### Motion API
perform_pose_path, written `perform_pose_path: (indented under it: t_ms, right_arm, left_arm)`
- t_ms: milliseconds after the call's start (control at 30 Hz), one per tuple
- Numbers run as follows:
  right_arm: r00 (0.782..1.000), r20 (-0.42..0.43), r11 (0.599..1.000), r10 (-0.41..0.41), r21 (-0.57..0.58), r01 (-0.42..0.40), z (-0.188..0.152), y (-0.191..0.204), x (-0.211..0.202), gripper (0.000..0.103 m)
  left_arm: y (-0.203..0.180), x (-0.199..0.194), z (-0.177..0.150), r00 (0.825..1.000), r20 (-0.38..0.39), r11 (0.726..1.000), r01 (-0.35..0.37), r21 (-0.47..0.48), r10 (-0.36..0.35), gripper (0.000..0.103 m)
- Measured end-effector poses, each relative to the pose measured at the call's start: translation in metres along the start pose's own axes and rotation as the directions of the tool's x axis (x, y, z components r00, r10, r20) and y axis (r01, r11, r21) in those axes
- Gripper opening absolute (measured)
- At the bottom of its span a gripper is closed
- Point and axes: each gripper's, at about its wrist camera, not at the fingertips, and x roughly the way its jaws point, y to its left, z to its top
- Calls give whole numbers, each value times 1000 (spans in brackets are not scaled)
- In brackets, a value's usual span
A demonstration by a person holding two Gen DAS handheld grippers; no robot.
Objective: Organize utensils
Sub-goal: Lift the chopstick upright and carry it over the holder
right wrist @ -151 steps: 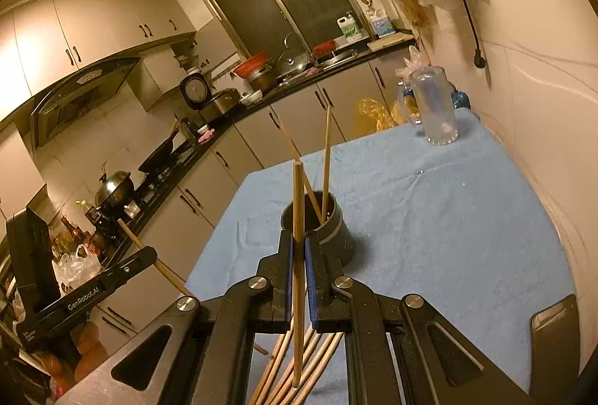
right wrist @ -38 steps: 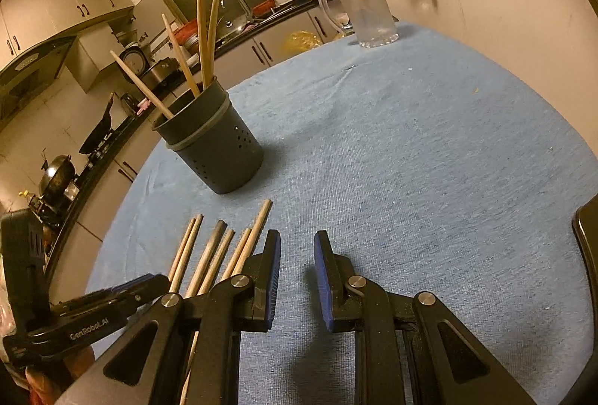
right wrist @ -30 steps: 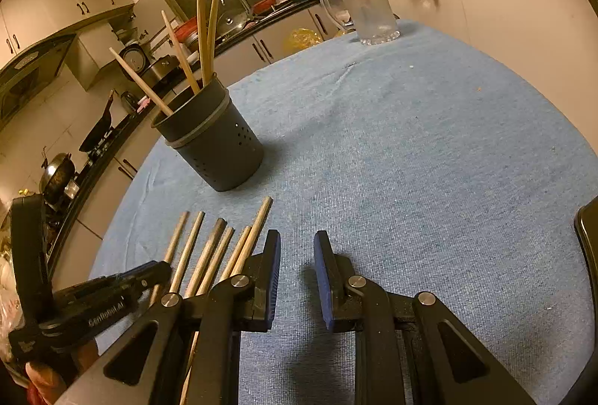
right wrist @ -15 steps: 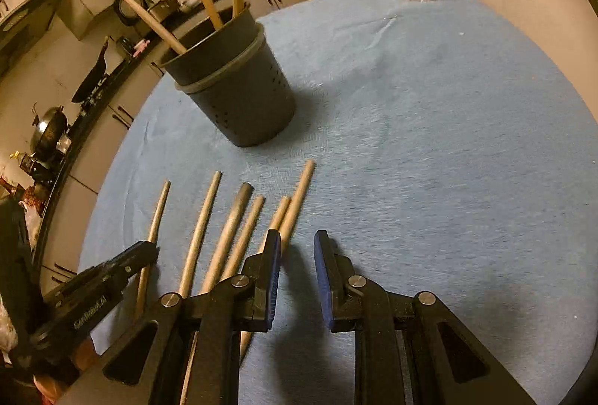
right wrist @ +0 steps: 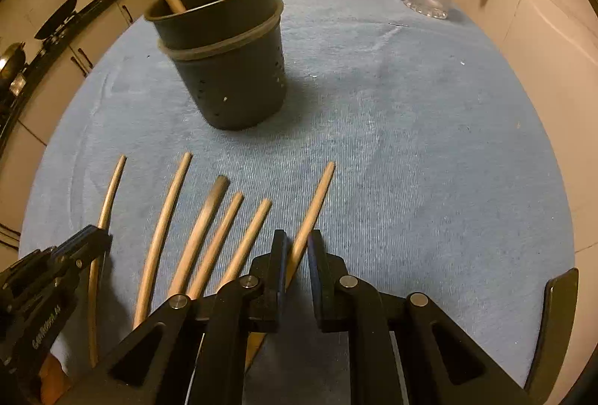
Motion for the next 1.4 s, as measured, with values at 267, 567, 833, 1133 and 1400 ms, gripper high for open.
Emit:
perform_pose_path:
  t_ms: [267, 567, 833, 1133, 1400]
  right_arm:
    - [988, 87, 989, 128, 67, -134, -6, -15, -22, 6]
    - [902, 361, 964, 237, 29, -265, -21, -21, -111, 7]
    - [831, 495, 959, 252, -14, -282, -28, -17, -153, 7]
    - [815, 523, 957, 250, -5, -291, -30, -27, -164, 7]
    - [805, 541, 957, 244, 2, -291, -30, -32, -168, 7]
  left_arm:
    - [9, -19, 0, 997, 51, 998, 55, -15, -54, 6]
    - [7, -104, 6, 964, 245, 994, 110, -1, -107, 6]
    - [-4, -140, 6, 941, 319, 994, 108, 28, -111, 6]
    - [-11, -150, 7, 936, 335, 994, 104, 46, -113, 6]
    - [-11, -151, 9, 934, 340, 994, 106, 41, -114, 6]
